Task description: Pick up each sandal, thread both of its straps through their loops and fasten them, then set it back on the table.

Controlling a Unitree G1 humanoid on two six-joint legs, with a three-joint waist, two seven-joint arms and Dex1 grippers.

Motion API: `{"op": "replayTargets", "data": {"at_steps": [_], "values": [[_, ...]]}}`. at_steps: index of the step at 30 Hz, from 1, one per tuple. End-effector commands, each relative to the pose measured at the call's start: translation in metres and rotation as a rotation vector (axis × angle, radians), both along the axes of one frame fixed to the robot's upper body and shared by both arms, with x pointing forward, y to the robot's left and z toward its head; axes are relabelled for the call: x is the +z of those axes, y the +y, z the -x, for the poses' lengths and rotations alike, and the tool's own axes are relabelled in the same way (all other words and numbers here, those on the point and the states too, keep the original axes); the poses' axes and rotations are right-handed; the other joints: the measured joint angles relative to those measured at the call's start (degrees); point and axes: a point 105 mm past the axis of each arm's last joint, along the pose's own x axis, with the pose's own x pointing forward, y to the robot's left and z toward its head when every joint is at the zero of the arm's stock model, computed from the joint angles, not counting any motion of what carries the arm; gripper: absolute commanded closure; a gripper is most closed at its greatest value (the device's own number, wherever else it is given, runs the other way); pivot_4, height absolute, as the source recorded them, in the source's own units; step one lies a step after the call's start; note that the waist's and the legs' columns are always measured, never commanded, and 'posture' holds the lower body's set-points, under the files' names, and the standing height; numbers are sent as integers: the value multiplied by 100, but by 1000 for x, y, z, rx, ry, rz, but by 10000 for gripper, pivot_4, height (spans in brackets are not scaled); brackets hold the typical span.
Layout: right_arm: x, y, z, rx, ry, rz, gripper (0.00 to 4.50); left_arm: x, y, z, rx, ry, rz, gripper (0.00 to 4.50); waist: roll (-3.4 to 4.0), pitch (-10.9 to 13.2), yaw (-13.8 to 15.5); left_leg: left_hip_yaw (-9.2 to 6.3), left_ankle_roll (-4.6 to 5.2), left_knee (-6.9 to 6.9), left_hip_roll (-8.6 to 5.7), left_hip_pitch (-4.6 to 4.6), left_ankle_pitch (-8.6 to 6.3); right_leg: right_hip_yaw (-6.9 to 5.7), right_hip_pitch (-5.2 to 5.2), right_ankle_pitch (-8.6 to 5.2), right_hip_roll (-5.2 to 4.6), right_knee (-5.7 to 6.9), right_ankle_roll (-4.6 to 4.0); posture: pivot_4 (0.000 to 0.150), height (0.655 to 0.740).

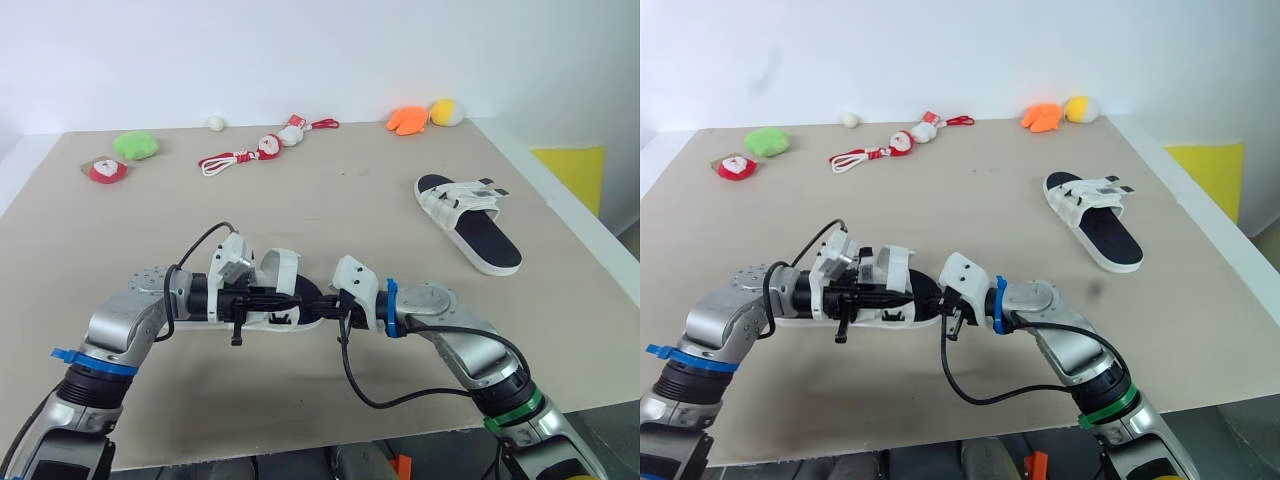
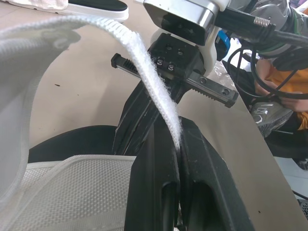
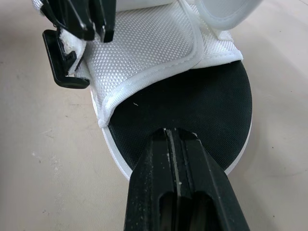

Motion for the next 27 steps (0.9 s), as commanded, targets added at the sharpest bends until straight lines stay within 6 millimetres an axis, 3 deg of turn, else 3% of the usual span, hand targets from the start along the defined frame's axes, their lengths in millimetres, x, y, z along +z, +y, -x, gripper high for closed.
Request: {"op": "replayTargets", "data": {"at_steps": [1,7,13,14,16,23,24,27], "values": [[-29,-15,-3,-81,91,79,45000,-13,0,4,-7,1,-46,44677,0,0,0,0,0,0,0,0,0,0,0,0,0,0,0,1500,7400],[-29,-15,-4,-82,88,79,45000,-24,0,5,-7,-23,-83,44677,0,0,1,0,0,0,-1,0,0,0,1,0,-1,0,0,1500,7400],[-29,-15,-4,-80,86,81,45000,-21,0,7,-6,8,-75,44677,2,-1,1,0,0,0,0,1,0,0,1,0,-1,0,0,1500,7400],[-29,-15,-4,-79,86,82,45000,-19,1,7,-4,12,-68,39118,2,-1,1,0,0,0,0,1,0,0,1,0,-1,0,0,1500,7400],[-29,-15,-4,-79,86,82,45000,-15,2,7,2,18,-60,33814,2,-1,0,0,0,0,0,1,0,0,1,0,-1,0,0,1500,7400],[-29,-17,-4,-80,87,86,45000,14,16,15,1,42,-62,3404,1,1,-5,0,0,-8,3,0,-2,-1,-5,0,2,2,0,1500,7400],[-29,-17,-4,-80,88,86,45000,17,17,14,10,44,-57,1231,1,1,-5,0,0,-9,3,-1,-2,-1,-5,0,2,1,0,1500,7400],[-30,-15,-4,-75,88,85,45000,31,17,6,47,54,-23,1231,-18,14,0,0,-1,-7,2,-2,-2,-1,-5,0,2,1,0,1500,7400]]}}
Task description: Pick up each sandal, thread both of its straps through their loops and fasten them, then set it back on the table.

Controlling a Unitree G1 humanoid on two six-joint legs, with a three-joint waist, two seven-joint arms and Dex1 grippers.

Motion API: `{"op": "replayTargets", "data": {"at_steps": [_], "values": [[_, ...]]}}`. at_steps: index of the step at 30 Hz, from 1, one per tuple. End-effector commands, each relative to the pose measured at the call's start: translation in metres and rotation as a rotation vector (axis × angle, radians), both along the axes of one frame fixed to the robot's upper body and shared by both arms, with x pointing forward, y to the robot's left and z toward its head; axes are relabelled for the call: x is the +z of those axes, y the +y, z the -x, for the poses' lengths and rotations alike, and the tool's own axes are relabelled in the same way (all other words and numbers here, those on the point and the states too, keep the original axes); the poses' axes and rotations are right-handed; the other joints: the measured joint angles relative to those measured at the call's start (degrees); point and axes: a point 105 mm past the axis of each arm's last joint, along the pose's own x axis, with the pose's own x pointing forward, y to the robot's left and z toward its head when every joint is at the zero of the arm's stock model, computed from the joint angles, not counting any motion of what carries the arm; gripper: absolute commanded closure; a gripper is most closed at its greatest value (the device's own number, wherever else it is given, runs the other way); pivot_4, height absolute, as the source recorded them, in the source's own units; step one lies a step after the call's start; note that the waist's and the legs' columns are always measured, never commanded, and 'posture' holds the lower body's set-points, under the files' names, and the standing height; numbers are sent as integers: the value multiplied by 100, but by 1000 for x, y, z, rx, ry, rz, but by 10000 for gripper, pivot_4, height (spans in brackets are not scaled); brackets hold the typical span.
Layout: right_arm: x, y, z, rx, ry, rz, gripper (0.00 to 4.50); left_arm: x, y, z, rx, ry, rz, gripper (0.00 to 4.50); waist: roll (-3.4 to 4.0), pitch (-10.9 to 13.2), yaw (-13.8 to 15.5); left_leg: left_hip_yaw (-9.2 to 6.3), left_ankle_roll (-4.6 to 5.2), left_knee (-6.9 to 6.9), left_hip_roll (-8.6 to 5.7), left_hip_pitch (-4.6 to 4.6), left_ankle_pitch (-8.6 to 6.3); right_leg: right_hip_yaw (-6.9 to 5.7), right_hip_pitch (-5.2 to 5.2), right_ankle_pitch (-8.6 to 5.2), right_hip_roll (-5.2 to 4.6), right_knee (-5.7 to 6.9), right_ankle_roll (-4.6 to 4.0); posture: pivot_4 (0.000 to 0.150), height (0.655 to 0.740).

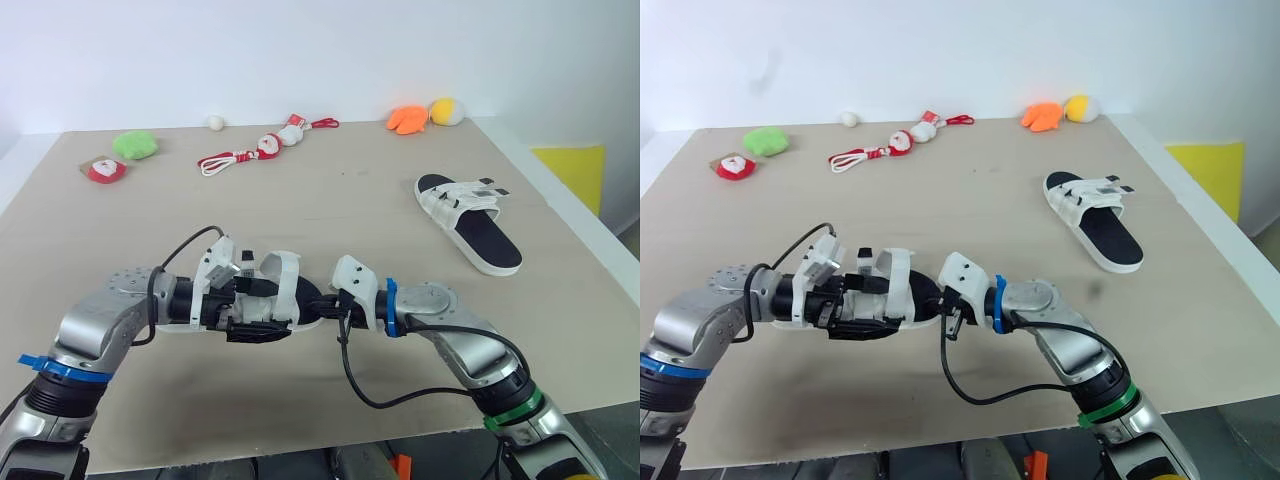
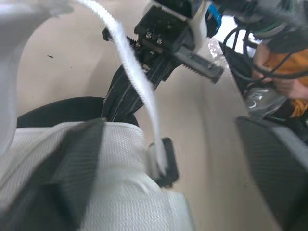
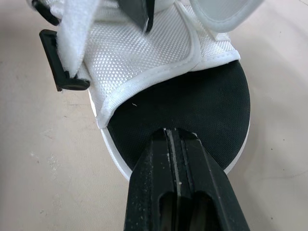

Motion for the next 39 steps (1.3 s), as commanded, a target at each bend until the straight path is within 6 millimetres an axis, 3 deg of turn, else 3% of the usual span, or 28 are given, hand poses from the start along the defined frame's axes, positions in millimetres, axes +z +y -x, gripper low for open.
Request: {"op": "replayTargets", "data": {"at_steps": [1,9,13,15,16,20,24,34,39], "values": [[-31,-15,-4,-77,91,84,45000,26,0,-10,43,-10,47,1231,-16,10,3,-2,1,1,0,-2,1,-1,-2,0,1,0,0,1500,7400],[-31,-13,-4,-77,89,79,45000,46,-10,-24,98,65,62,1231,-18,12,-8,-1,1,-1,2,-1,0,-1,-2,5,5,3,8,1500,7400],[-31,-13,-4,-84,89,75,45000,40,-14,-24,82,76,30,1231,-19,12,-7,-4,1,0,2,-2,1,-1,-2,6,6,4,11,1500,7400],[-31,-13,-4,-84,89,75,45000,38,-16,-25,81,76,29,6866,-19,12,-7,-3,1,1,2,-2,1,0,-1,6,6,4,11,1500,7400],[-31,-12,-4,-84,89,74,45000,38,-17,-25,78,73,33,7558,-19,12,-7,-3,1,0,2,-2,0,0,-1,6,6,4,11,1500,7400],[-31,-13,-4,-86,90,73,45000,36,-20,-22,50,63,31,27561,-19,12,-7,-3,1,1,2,-2,1,0,-1,7,6,4,11,1500,7400],[-31,-13,-4,-89,90,73,45000,28,-19,-16,31,62,0,44106,-18,12,-7,-4,1,0,2,-2,1,0,-1,7,7,5,11,1500,7400],[-32,-12,-3,-83,91,71,45000,-2,-9,2,-7,56,-136,44106,-19,12,-6,-3,1,1,3,-1,0,0,-2,7,6,5,10,1500,7400],[-32,-11,-3,-74,93,72,45000,2,-9,4,-7,39,-112,44106,-18,11,-10,-2,1,-1,7,0,0,-1,-4,6,9,5,10,1500,7400]]}}
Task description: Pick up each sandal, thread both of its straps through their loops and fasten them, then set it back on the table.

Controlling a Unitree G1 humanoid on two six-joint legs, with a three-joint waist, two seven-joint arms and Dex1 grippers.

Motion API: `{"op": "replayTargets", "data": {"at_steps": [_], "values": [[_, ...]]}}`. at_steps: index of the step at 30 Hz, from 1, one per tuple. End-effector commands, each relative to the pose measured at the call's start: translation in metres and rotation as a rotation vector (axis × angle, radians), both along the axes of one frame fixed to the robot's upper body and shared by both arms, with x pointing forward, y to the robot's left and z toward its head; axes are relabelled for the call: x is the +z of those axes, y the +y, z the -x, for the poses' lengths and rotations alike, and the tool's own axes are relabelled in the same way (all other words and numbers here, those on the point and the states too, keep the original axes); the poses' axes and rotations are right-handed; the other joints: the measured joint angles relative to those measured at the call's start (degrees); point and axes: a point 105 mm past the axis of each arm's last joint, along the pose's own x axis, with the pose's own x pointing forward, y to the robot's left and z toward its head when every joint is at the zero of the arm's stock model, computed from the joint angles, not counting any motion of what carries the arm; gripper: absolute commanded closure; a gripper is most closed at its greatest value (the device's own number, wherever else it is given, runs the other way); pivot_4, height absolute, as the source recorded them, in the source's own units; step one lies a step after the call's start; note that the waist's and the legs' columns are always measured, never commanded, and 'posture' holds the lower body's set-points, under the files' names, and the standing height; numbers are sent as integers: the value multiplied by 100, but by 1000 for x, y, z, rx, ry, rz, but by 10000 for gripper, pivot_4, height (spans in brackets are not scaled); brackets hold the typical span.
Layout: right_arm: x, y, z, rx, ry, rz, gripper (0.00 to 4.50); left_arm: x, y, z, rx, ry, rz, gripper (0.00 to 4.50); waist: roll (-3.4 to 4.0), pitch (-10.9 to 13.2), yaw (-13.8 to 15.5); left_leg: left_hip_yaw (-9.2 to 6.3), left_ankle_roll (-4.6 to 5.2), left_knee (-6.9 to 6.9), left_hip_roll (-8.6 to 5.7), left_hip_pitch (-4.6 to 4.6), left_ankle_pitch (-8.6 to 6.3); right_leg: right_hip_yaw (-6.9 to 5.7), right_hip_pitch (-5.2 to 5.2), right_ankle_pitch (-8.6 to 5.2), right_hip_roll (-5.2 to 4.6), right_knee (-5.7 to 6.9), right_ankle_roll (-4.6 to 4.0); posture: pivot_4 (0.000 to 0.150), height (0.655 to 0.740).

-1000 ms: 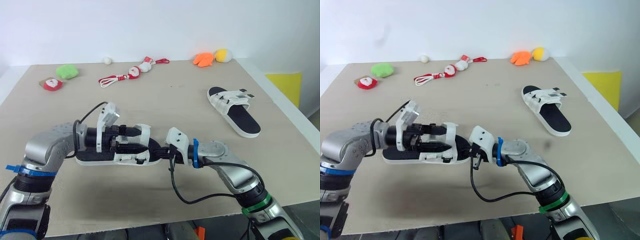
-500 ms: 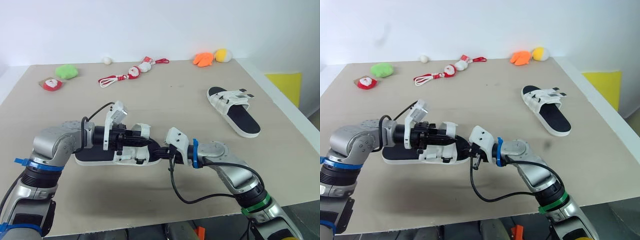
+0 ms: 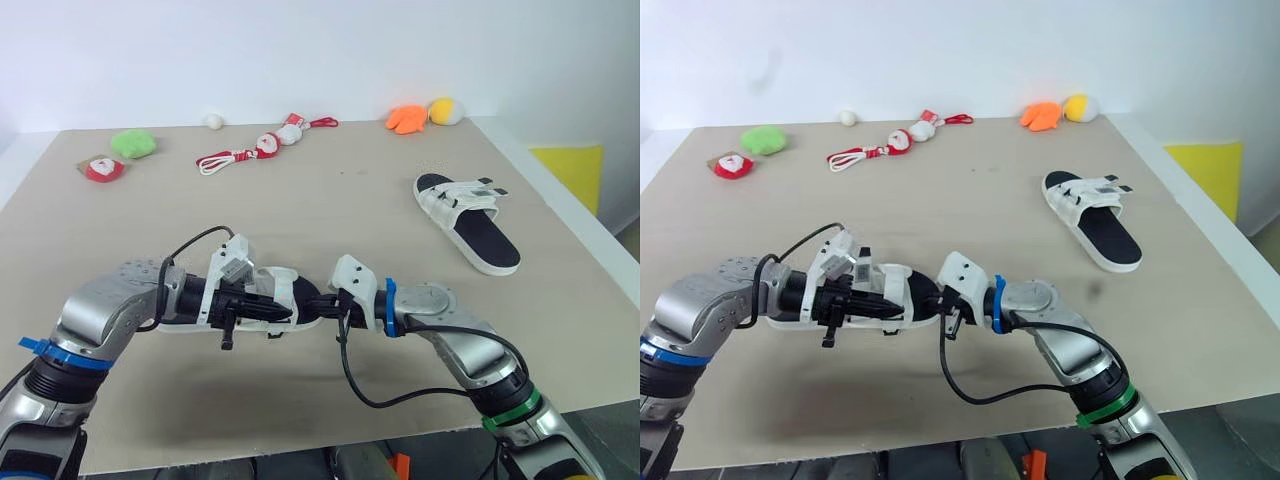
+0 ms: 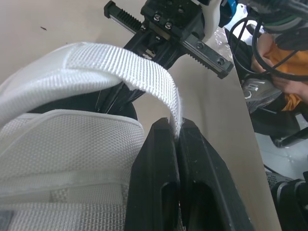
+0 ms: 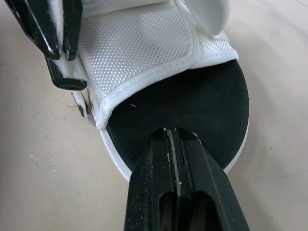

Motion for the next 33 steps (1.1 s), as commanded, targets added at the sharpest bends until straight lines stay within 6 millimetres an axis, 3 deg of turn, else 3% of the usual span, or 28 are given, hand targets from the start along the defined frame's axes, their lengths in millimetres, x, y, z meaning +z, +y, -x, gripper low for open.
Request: {"op": "replayTargets", "data": {"at_steps": [1,2,5,12,13,18,23,28,33], "values": [[-32,-13,-3,-75,92,84,45000,10,1,3,-3,-34,19,44106,0,0,0,0,0,0,1,0,0,0,0,0,0,0,0,1500,7400],[-32,-13,-3,-73,93,84,45000,12,1,3,5,-36,29,44106,0,0,0,0,0,0,1,0,0,0,0,0,1,0,0,1500,7400],[-32,-12,-2,-70,94,84,45000,23,10,5,41,-47,61,36261,0,0,-5,1,0,0,1,-1,0,1,-1,0,1,0,0,1500,7400],[-34,-14,1,-69,104,88,45000,48,30,30,112,-69,119,3208,-1,0,-3,2,0,0,4,-1,0,0,-1,0,0,1,0,1500,7400],[-35,-15,1,-68,106,88,45000,50,33,36,117,-67,121,1536,-3,0,-6,2,0,1,4,-1,0,0,-1,0,0,1,0,1500,7400],[-36,-16,3,-64,114,91,45000,40,45,64,139,-31,67,1536,-5,1,0,12,-8,1,12,1,-5,-1,-12,-3,-2,0,-4,1500,7400],[-37,-14,4,-51,118,94,45000,18,43,78,156,20,45,1536,-8,0,9,15,-16,3,12,4,-10,-2,-26,-9,-5,-1,-15,1500,7400],[-36,-14,3,-47,115,95,45000,-10,32,72,203,-21,11,1536,-8,-2,10,18,-20,3,10,8,-12,-1,-24,-11,-6,-4,-19,1500,7400],[-35,-16,2,-52,110,99,45000,-31,19,52,273,-102,-25,1536,-7,-5,13,21,-20,4,9,3,-12,2,-9,-10,-6,-3,-19,1500,7400]]}}
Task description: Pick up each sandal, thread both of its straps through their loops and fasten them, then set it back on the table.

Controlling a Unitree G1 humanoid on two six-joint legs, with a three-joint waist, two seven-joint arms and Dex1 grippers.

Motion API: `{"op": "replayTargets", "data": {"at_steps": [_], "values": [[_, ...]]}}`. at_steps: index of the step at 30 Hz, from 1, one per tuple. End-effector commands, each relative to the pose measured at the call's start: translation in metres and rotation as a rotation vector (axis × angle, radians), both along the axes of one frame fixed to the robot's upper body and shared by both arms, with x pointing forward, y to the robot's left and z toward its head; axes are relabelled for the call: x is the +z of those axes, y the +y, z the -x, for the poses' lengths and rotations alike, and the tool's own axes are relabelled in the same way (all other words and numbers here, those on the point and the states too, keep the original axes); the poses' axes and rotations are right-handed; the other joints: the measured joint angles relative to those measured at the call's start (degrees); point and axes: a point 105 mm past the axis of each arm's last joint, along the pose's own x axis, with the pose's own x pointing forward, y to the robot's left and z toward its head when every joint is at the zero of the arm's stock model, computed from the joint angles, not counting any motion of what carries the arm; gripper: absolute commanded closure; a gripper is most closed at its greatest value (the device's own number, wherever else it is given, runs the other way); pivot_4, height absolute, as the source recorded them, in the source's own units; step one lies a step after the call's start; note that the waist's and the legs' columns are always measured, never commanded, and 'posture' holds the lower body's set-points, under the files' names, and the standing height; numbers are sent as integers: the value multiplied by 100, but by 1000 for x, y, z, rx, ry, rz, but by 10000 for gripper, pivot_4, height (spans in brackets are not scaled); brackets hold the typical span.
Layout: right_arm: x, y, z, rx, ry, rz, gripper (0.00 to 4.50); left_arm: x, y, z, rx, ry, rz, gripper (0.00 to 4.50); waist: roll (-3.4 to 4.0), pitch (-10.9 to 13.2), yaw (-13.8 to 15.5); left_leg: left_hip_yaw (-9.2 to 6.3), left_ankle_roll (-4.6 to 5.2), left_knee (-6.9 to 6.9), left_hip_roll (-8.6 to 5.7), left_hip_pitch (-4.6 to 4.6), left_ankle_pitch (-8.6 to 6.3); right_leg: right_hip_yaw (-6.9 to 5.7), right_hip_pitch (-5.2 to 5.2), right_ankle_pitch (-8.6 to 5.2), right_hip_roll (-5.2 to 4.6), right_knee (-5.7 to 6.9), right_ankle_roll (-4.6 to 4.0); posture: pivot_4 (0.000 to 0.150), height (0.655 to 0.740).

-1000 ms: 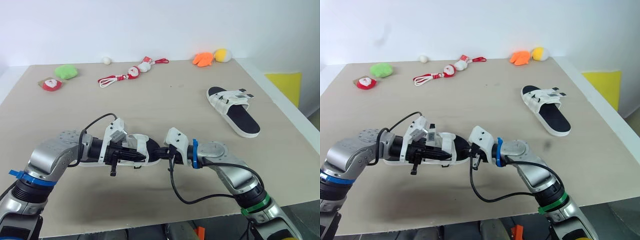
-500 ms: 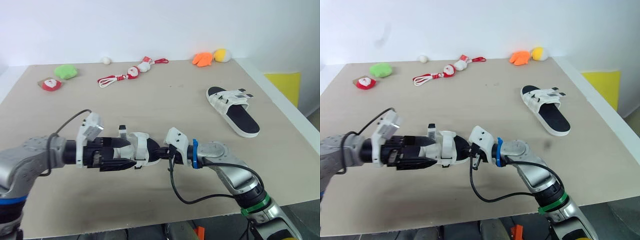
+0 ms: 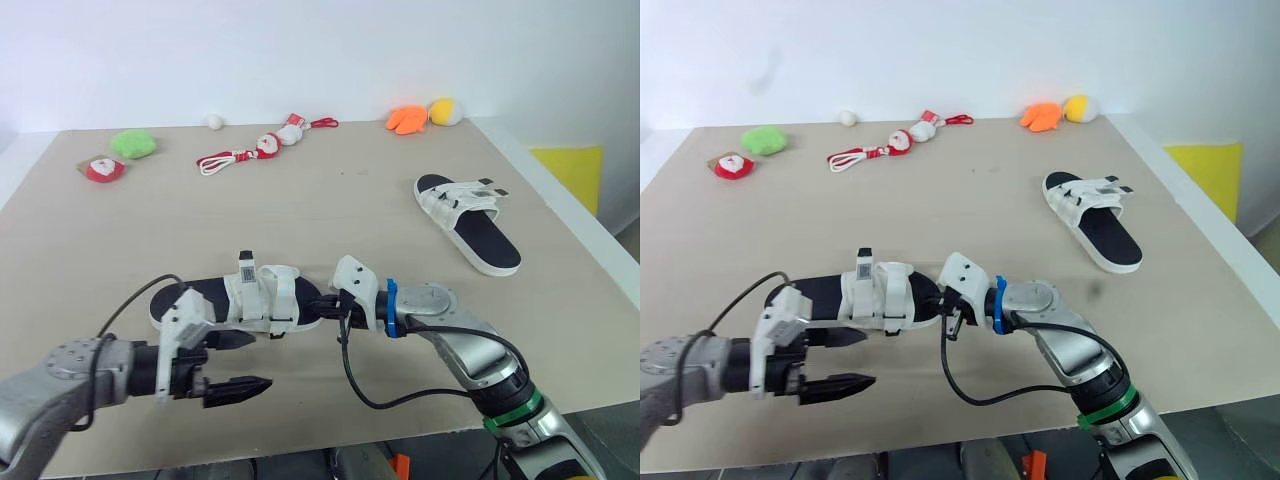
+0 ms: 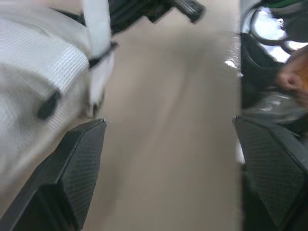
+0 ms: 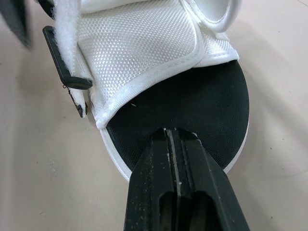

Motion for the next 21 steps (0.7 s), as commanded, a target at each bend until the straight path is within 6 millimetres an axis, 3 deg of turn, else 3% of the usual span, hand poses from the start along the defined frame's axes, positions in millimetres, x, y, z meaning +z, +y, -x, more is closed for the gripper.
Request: {"op": "replayTargets", "data": {"at_steps": [1,16,18,20,21], "values": [[-34,-15,1,-58,108,97,45000,-6,-5,-15,45,-85,-33,1536,4,-1,3,0,0,0,0,0,0,-1,0,0,0,0,0,1500,7400],[-33,-18,1,-68,102,99,45000,-3,-15,-40,143,-91,92,1536,2,-1,32,-8,4,32,-9,-1,2,0,2,1,-2,0,0,1500,7400],[-33,-18,0,-69,101,98,45000,-5,-15,-42,162,-80,99,5143,3,-1,31,-7,4,35,-13,-1,2,3,4,1,-6,0,0,1500,7400],[-33,-18,0,-69,101,98,45000,-6,-17,-40,160,-67,104,11484,1,-2,31,-7,4,36,-17,-1,2,4,7,1,-8,0,0,1500,7400],[-33,-18,1,-69,102,98,45000,-7,-18,-39,156,-59,109,16751,2,-2,31,-8,4,35,-16,-2,2,3,22,1,-8,0,1,1500,7400]]}}
